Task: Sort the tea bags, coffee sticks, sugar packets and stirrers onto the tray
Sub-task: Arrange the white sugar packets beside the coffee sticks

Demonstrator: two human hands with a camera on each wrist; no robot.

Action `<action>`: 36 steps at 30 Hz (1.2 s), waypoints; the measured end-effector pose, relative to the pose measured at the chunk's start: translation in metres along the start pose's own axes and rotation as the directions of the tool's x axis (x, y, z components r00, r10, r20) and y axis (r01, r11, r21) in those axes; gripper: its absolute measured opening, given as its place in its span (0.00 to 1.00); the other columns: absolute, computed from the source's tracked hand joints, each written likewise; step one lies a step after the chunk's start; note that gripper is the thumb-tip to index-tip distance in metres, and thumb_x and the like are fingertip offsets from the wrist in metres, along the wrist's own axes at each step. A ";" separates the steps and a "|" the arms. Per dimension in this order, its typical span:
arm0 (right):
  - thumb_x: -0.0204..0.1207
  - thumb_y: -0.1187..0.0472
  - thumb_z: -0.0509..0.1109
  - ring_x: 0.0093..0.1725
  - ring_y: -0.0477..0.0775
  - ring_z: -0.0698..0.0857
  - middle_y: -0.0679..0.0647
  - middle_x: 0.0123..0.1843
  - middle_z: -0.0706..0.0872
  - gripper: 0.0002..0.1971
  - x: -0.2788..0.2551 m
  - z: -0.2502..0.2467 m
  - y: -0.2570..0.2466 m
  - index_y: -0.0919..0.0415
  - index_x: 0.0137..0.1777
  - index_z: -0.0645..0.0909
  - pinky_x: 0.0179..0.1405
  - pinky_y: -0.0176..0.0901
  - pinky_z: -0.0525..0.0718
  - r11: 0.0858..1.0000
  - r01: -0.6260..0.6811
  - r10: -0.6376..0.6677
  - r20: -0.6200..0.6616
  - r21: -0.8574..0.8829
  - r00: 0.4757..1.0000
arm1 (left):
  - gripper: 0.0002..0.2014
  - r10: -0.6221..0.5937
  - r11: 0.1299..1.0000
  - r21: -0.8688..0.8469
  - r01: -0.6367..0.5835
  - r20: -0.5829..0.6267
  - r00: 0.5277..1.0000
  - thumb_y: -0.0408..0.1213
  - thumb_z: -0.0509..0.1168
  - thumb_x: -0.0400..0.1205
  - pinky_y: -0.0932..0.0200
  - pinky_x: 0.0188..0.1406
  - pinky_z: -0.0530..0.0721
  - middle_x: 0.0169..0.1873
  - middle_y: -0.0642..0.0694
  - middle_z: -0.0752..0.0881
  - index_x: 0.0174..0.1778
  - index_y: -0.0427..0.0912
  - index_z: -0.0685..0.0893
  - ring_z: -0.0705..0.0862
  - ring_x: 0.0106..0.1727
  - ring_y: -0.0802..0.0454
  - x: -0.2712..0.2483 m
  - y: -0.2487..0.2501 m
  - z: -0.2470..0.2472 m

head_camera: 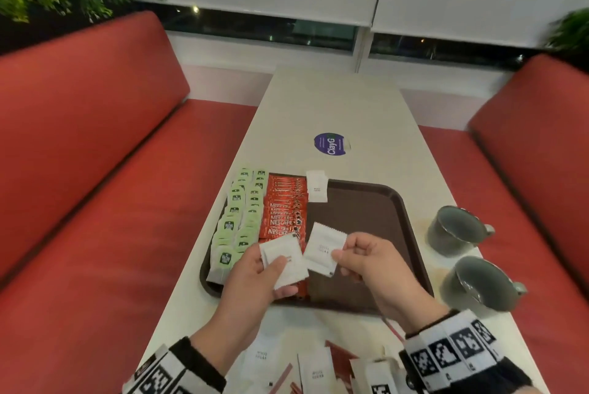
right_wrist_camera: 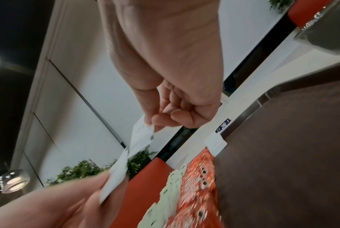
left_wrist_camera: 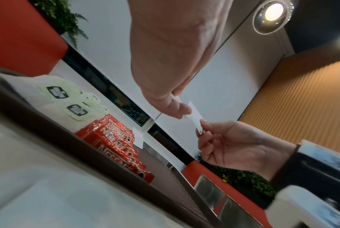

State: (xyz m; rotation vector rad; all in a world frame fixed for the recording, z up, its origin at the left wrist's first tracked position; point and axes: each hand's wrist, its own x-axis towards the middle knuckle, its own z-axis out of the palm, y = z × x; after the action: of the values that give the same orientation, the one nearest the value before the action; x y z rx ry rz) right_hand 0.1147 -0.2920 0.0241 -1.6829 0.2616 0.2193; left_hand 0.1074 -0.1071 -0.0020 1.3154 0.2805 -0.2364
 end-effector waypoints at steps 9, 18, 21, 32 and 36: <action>0.75 0.71 0.71 0.23 0.47 0.75 0.54 0.28 0.80 0.12 0.158 -0.022 -0.005 0.60 0.32 0.77 0.16 0.31 0.71 0.957 -0.098 0.042 -0.201 -0.275 0.979 | 0.15 -0.081 0.996 -0.031 0.079 -0.061 0.995 0.25 0.63 0.82 0.57 0.33 0.88 0.55 0.42 0.87 0.63 0.42 0.79 0.86 0.55 0.42 0.023 -0.012 -0.025; 0.80 0.70 0.66 0.30 0.50 0.80 0.56 0.33 0.81 0.12 0.226 -0.004 0.000 0.58 0.36 0.74 0.30 0.39 0.76 0.902 -0.265 0.211 -0.189 -0.341 0.959 | 0.14 -0.066 0.998 -0.026 0.064 -0.110 0.992 0.26 0.66 0.80 0.54 0.34 0.88 0.52 0.45 0.90 0.59 0.44 0.82 0.89 0.51 0.44 0.035 -0.014 -0.036; 0.80 0.69 0.65 0.33 0.53 0.82 0.57 0.32 0.81 0.09 0.235 -0.002 0.001 0.59 0.40 0.74 0.34 0.41 0.80 0.888 -0.286 0.229 -0.192 -0.361 0.954 | 0.14 -0.078 0.997 -0.031 0.074 -0.123 0.989 0.26 0.66 0.80 0.53 0.35 0.88 0.52 0.45 0.89 0.59 0.45 0.82 0.89 0.51 0.44 0.037 -0.015 -0.036; 0.77 0.69 0.68 0.41 0.55 0.88 0.60 0.44 0.87 0.06 0.233 -0.006 0.005 0.67 0.53 0.80 0.49 0.49 0.89 0.875 -0.180 0.064 -0.261 -0.449 0.963 | 0.14 -0.074 0.997 -0.005 0.074 -0.143 0.987 0.27 0.66 0.80 0.52 0.37 0.89 0.50 0.47 0.90 0.59 0.46 0.82 0.89 0.51 0.46 0.037 -0.016 -0.033; 0.79 0.62 0.68 0.32 0.47 0.84 0.56 0.42 0.87 0.04 0.168 0.008 -0.019 0.60 0.44 0.82 0.30 0.36 0.80 0.931 0.060 -0.107 -0.111 -0.361 0.988 | 0.13 -0.042 0.999 0.022 0.046 -0.139 0.989 0.27 0.67 0.80 0.54 0.35 0.89 0.45 0.52 0.91 0.56 0.49 0.84 0.90 0.47 0.51 0.036 -0.009 -0.029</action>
State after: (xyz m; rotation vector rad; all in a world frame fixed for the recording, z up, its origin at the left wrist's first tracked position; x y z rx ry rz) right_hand 0.2809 -0.2892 -0.0088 -2.0696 0.2562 0.0969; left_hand 0.1363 -0.0820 -0.0292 1.3538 0.4259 -0.1865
